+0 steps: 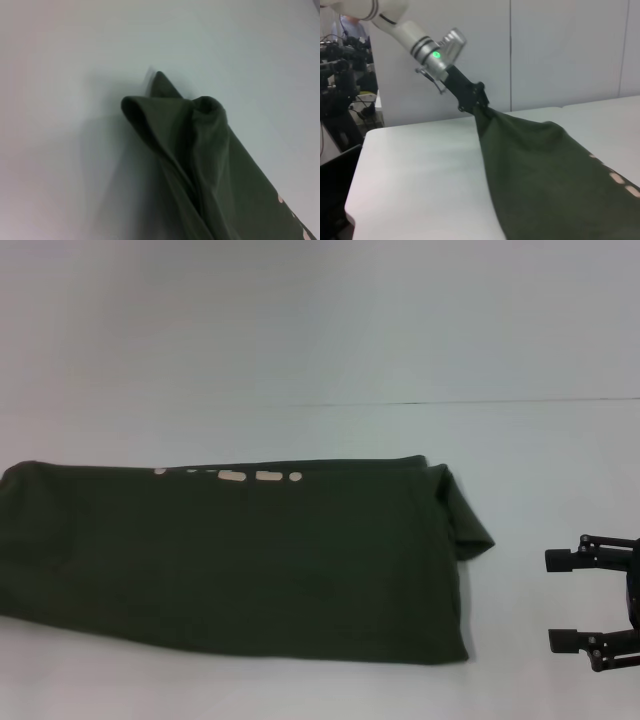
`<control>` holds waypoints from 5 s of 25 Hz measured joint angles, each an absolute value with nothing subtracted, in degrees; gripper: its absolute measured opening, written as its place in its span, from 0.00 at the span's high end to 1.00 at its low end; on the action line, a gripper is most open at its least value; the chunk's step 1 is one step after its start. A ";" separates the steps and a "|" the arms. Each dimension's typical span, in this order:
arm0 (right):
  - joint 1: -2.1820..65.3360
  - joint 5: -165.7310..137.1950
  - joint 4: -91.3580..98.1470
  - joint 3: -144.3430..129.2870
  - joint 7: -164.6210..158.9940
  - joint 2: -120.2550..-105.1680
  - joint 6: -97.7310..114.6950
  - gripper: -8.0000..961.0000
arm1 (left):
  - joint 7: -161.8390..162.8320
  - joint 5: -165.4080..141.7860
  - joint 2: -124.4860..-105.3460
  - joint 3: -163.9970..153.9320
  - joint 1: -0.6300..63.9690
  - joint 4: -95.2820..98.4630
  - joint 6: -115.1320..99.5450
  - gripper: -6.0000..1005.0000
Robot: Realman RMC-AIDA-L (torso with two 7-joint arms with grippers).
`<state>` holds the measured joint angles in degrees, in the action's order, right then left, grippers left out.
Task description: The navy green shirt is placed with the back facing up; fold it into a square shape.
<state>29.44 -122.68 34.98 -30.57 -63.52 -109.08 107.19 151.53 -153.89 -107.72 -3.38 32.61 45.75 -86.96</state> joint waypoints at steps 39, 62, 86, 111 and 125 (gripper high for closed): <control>26.08 -122.54 35.38 -15.91 -77.46 -107.89 93.80 0.06 | 136.53 -121.87 -123.96 -46.80 55.23 22.41 -69.50 0.85; 33.11 -114.77 34.90 -18.17 -81.83 -110.36 94.14 0.06 | 114.10 -109.50 -122.17 -43.96 41.47 28.05 -68.26 0.17; 46.47 -114.70 31.66 -47.44 -77.79 -119.60 64.53 0.06 | 97.40 -107.78 -124.01 -43.82 39.28 25.70 -56.05 0.13; 48.69 -114.59 23.29 -56.56 -78.94 -120.12 42.40 0.06 | 95.83 -107.84 -124.36 -46.59 39.30 25.78 -44.53 0.13; 42.35 -114.61 28.54 -54.00 -81.33 -118.69 39.95 0.06 | 96.36 -107.60 -124.45 -46.80 39.51 24.88 -38.77 0.13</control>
